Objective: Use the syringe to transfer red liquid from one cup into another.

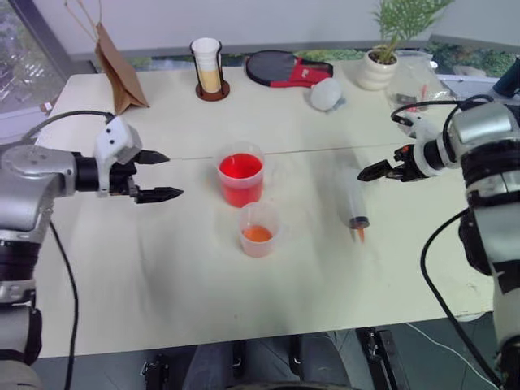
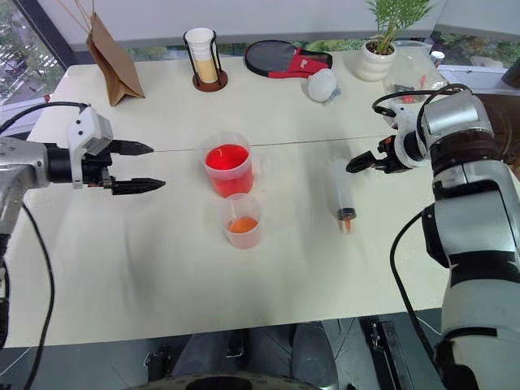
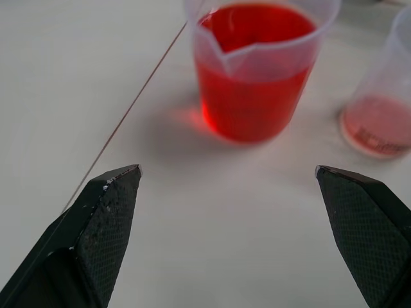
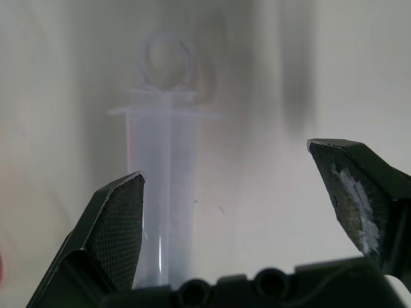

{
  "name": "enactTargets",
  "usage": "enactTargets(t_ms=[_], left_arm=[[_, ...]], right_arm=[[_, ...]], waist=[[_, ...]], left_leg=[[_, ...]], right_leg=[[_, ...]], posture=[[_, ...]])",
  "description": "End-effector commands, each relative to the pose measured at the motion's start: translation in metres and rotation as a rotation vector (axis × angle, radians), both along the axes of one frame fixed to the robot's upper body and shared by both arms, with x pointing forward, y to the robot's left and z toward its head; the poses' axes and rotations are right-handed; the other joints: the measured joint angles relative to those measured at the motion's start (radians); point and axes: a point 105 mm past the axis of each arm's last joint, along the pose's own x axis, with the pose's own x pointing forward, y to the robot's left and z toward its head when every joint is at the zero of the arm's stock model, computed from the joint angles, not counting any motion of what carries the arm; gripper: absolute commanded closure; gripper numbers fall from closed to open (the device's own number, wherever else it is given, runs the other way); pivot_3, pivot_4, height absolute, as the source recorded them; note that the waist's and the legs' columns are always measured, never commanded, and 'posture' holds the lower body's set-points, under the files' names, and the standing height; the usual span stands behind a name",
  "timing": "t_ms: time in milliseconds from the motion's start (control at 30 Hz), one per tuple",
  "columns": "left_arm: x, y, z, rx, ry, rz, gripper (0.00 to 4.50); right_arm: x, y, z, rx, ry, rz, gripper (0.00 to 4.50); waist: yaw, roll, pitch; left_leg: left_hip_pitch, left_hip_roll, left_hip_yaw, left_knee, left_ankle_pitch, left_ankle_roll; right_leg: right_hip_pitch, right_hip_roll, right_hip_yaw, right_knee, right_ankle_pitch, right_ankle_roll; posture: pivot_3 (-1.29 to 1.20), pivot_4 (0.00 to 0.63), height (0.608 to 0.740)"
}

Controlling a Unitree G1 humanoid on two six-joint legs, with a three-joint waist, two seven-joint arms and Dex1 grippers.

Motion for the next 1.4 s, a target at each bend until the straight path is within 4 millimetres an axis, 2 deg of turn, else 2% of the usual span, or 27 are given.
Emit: enactTargets(t_ms=[33, 167, 200, 267, 400, 433, 567, 733, 767, 800, 867, 900, 1000, 1067, 1167, 1300, 1400], left_arm=[[-0.007, -0.01, 0.019, -0.067, -0.064, -0.021, 0.02], [-0.009, -0.01, 0.017, -0.101, -0.075, 0.007, 0.02], [-0.009, -0.01, 0.018, -0.122, -0.084, 0.017, 0.0], [-0.01, -0.01, 0.02, -0.151, -0.089, 0.033, 0.0], [-0.013, -0.001, 0.016, -0.16, -0.079, 0.073, 0.0], [-0.012, 0.001, 0.014, -0.159, -0.081, 0.089, 0.0], [-0.007, 0.005, 0.011, -0.164, -0.085, 0.113, 0.0], [0.0, 0.012, 0.008, -0.178, -0.077, 0.132, 0.0], [0.003, 0.014, 0.01, -0.192, -0.075, 0.137, 0.0], [0.005, 0.016, 0.012, -0.203, -0.073, 0.141, 0.0], [0.013, 0.018, 0.018, -0.221, -0.079, 0.142, 0.0], [0.018, 0.019, 0.022, -0.229, -0.086, 0.141, 0.0], [0.027, 0.022, 0.035, -0.242, -0.107, 0.129, 0.0], [0.032, 0.022, 0.042, -0.238, -0.123, 0.118, 0.0], [0.037, 0.02, 0.054, -0.238, -0.139, 0.093, 0.0], [0.04, 0.017, 0.067, -0.21, -0.163, 0.06, 0.0], [0.039, 0.018, 0.078, -0.204, -0.178, 0.048, 0.0]], right_arm=[[0.003, 0.013, 0.003, -0.015, 0.008, 0.054, 0.0], [0.009, 0.017, -0.022, -0.089, 0.031, 0.003, 0.0], [0.009, 0.02, -0.029, -0.102, 0.044, 0.005, 0.26], [0.008, 0.024, -0.037, -0.114, 0.066, 0.023, 0.93], [0.007, 0.03, -0.039, -0.115, 0.087, 0.042, 2.89], [0.006, 0.033, -0.039, -0.107, 0.097, 0.047, 3.05], [0.003, 0.04, -0.039, -0.074, 0.121, 0.045, 3.05], [0.024, 0.055, 0.022, 0.121, -0.114, 0.047, 3.05], [0.032, 0.063, 0.058, 0.2, -0.272, 0.107, 3.05], [0.035, 0.069, 0.085, 0.25, -0.387, 0.15, 3.05], [0.03, 0.081, 0.15, 0.386, -0.666, 0.28, 3.05], [0.024, 0.087, 0.17, 0.419, -0.772, 0.342, 3.05], [0.003, 0.11, 0.2, 0.477, -1.003, 0.506, 3.05], [-0.008, 0.127, 0.204, 0.497, -1.094, 0.569, 3.05], [-0.028, 0.168, 0.199, 0.563, -1.226, 0.693, 3.05], [-0.035, 0.214, 0.167, 0.637, -1.243, 0.766, 3.05], [-0.035, 0.232, 0.144, 0.634, -1.233, 0.814, 3.05]], waist=[[-0.002, 0.0, 0.0], [-0.007, 0.0, 0.0], [-0.007, 0.0, 0.0], [-0.006, -0.001, -0.001], [-0.007, -0.001, -0.001], [-0.008, -0.001, -0.001], [-0.007, -0.001, -0.001], [-0.004, 0.0, 0.0], [-0.003, 0.0, 0.0], [-0.001, 0.001, 0.001], [0.001, 0.002, 0.002], [0.003, 0.002, 0.002], [0.003, 0.0, 0.001], [0.0, -0.003, -0.001], [-0.004, -0.004, -0.001], [-0.005, -0.003, -0.001], [0.0, -0.003, -0.001]], left_leg=[[0.0, 0.0, 0.0, 0.0, 0.0, 0.0], [0.001, 0.001, -0.001, 0.0, 0.0, 0.0], [0.001, 0.001, -0.001, 0.0, 0.0, 0.0], [0.002, 0.001, -0.002, 0.001, 0.0, -0.001], [0.002, 0.001, -0.003, 0.004, 0.0, -0.001], [0.002, 0.001, -0.003, 0.005, 0.0, -0.001], [0.002, 0.002, -0.005, 0.008, 0.0, -0.001], [0.002, 0.002, -0.005, 0.01, 0.0, -0.001], [0.002, 0.002, -0.005, 0.01, 0.0, -0.001], [0.001, 0.002, -0.005, 0.01, 0.0, -0.001], [0.0, 0.002, -0.005, 0.01, 0.0, -0.001], [0.0, 0.002, -0.005, 0.01, 0.0, -0.001], [0.0, 0.001, -0.006, 0.01, 0.0, -0.001], [0.001, 0.001, -0.006, 0.01, 0.0, -0.001], [0.001, 0.001, -0.005, 0.012, 0.0, -0.001], [0.001, 0.001, -0.005, 0.013, 0.0, -0.002], [0.001, 0.001, -0.006, 0.013, 0.0, -0.002]], right_leg=[[0.0, 0.0, 0.0, 0.0, 0.0, 0.0], [0.0, 0.001, 0.0, 0.003, 0.0, 0.001], [0.0, 0.001, 0.0, 0.004, 0.0, 0.001], [0.001, 0.001, 0.0, 0.005, 0.0, 0.001], [0.001, 0.001, -0.001, 0.007, 0.0, 0.001], [0.001, 0.001, -0.001, 0.008, 0.0, 0.001], [0.003, 0.003, -0.001, 0.01, 0.0, 0.001], [0.003, 0.003, -0.001, 0.01, 0.0, 0.001], [0.003, 0.003, -0.001, 0.01, 0.0, 0.001], [0.002, 0.003, -0.001, 0.011, 0.0, 0.001], [0.002, 0.003, -0.001, 0.01, 0.0, 0.001], [0.002, 0.003, -0.001, 0.01, 0.0, 0.001], [0.002, 0.004, -0.001, 0.01, 0.0, 0.001], [0.002, 0.004, -0.001, 0.01, 0.0, 0.001], [0.003, 0.005, -0.002, 0.011, 0.0, 0.001], [0.002, 0.005, -0.001, 0.013, 0.0, 0.001], [0.002, 0.005, -0.001, 0.013, 0.0, 0.001]], posture=[[0.0, 0.15, 0.74], [0.0, 0.15, 0.74], [0.0, 0.15, 0.74], [0.0, 0.15, 0.74], [0.0, 0.15, 0.74], [0.0, 0.15, 0.74], [0.0, 0.15, 0.74], [0.0, 0.15, 0.74], [0.0, 0.15, 0.74], [0.0, 0.15, 0.74], [0.0, 0.15, 0.74], [0.0, 0.15, 0.74], [0.0, 0.15, 0.74], [0.0, 0.15, 0.74], [0.0, 0.15, 0.74], [0.0, 0.15, 0.74], [0.0, 0.15, 0.74]])
